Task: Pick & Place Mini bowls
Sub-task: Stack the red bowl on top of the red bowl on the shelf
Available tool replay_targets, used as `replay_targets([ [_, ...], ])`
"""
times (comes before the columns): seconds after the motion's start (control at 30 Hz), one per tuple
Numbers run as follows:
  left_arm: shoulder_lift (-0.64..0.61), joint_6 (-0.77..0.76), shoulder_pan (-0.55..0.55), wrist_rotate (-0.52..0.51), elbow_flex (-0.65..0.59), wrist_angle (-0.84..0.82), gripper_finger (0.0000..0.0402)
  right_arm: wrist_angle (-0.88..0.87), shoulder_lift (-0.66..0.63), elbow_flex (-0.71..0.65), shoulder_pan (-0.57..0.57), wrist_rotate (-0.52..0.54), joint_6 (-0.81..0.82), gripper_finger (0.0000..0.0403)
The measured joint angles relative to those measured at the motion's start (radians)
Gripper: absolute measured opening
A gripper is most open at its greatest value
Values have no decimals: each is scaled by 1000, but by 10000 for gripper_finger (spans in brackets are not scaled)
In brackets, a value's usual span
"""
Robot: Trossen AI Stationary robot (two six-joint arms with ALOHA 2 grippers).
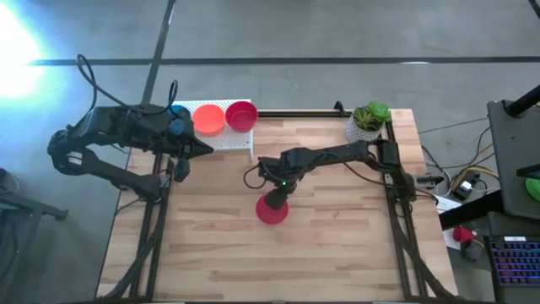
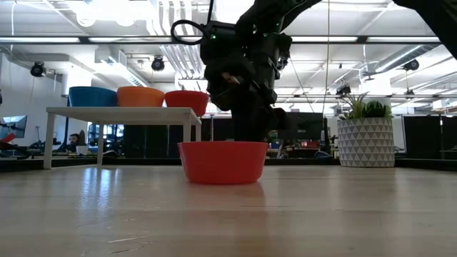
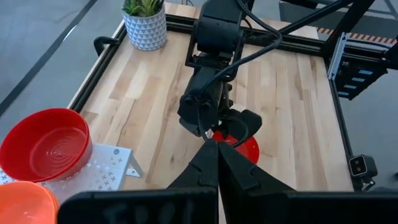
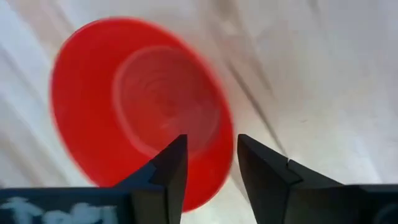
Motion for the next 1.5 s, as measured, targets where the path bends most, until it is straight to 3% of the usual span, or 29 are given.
replay_targets([
  [0.23, 0, 16, 0, 0, 0, 0, 0, -6, -31, -1, -21, -152, -48, 146],
  [0.4, 0, 13, -1, 0, 0, 0, 0, -30, -120, -1, -19, -108, -112, 146],
  [0.77, 42, -81, 0, -44, -34, 1, 0, -58, -417, -1, -17, 115, -283, 145],
  [1.1, 184, -190, -11, -53, -144, 1, 0, -57, -635, -7, -13, 141, -453, 131],
  [1.5, 325, -246, -75, -28, -257, 64, 0, -134, -733, -14, -13, 140, -544, 132],
])
